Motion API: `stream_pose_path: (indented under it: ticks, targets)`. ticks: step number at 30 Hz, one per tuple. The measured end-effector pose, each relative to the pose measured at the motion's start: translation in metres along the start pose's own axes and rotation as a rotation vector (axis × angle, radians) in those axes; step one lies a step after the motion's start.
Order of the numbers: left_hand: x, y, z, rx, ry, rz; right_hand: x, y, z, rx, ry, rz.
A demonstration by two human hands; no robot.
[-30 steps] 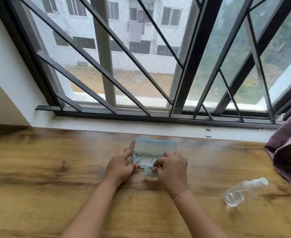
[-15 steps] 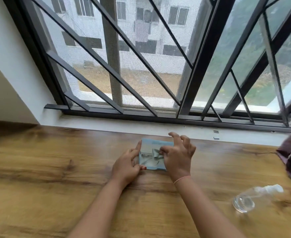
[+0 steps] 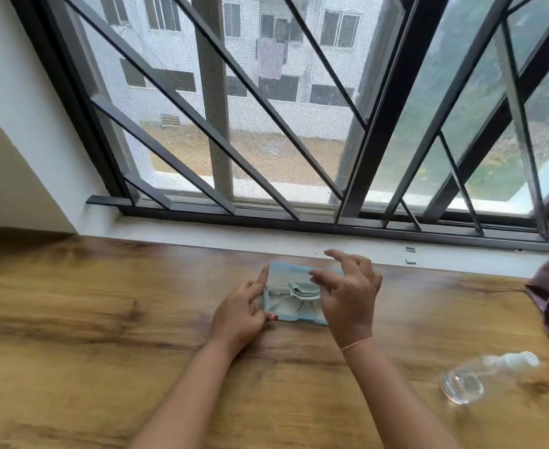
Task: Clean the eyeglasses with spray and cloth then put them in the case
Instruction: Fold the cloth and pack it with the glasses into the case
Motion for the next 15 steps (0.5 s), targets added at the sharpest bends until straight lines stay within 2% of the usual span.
stream_pose_path:
  ticks: [2,3,5,8,15]
  targets:
    - [0.001,0.0,0.001,0.003,0.004,0.004,-0.002,0.005,0.01,-0.069,0.069,-0.017]
    - [0.001,0.0,0.001,0.008,0.008,0.007,-0.003,0.011,0.008,-0.075,0.047,-0.046]
    - [0.002,0.0,0.0,0.013,0.01,0.009,-0.004,0.023,-0.003,-0.078,-0.089,-0.118]
    - [0.003,0.0,0.001,0.039,0.019,0.0,-0.001,0.033,-0.012,-0.258,-0.251,-0.197]
    - [0.003,-0.01,-0.002,0.21,0.06,0.011,0.009,0.03,-0.002,-0.341,-0.139,-0.144]
Point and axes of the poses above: each hand's wrist, its own x-axis away from the middle knuckle, its own z-axis out of the back of the hand, y = z × x, the point moved 6 cm from there along -x, towards the middle knuckle, and after that the axes turned 7 degrees about -y, right-handed, at the moved point
